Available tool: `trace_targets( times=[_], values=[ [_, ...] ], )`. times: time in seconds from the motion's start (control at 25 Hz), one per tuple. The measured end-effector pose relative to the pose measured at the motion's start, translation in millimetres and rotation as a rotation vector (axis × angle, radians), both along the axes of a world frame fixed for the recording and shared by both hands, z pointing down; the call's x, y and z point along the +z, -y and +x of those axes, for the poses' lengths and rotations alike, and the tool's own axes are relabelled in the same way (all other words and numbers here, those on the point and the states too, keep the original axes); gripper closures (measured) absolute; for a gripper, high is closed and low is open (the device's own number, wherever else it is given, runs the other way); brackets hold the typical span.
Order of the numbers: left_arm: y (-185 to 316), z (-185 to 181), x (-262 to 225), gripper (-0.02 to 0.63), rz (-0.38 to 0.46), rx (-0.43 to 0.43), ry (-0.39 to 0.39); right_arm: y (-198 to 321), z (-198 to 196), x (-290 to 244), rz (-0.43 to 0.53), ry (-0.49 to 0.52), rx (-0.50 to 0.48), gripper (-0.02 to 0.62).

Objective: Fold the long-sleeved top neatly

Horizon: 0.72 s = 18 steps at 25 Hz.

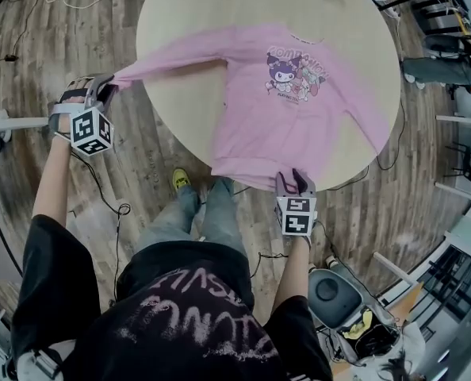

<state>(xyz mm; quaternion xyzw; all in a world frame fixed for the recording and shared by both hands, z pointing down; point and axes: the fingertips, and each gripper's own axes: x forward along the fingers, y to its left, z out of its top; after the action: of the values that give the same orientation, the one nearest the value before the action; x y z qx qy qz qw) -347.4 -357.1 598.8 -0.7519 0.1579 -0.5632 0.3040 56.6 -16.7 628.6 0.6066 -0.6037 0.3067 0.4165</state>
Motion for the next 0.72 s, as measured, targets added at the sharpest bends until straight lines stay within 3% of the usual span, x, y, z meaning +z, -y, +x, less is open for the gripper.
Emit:
trace_targets(
  times=[0.12, 0.32, 0.4, 0.52, 0.72],
  values=[
    [-22, -13, 36, 0.416, -0.174, -0.112, -0.062, -1, -4, -4, 0.001, -0.017, -0.03, 0.423],
    [-68, -13, 41, 0.409, -0.273, -0.149, -0.132, -16, -4, -8, 0.001, -0.036, -0.053, 0.423],
    [-85, -2, 30, 0.41, -0.302, -0.178, -0.209, -23, -1, -10, 0.01, -0.04, -0.061, 0.419],
    [-119, 39, 8, 0.411, -0.358, -0.181, -0.357, -26, 10, -13, 0.04, -0.068, -0.086, 0.413],
    [-223, 149, -14, 0.417, -0.467, 0.01, -0.442, -41, 21, -2, 0.038, -0.097, -0.203, 0.417]
  ],
)
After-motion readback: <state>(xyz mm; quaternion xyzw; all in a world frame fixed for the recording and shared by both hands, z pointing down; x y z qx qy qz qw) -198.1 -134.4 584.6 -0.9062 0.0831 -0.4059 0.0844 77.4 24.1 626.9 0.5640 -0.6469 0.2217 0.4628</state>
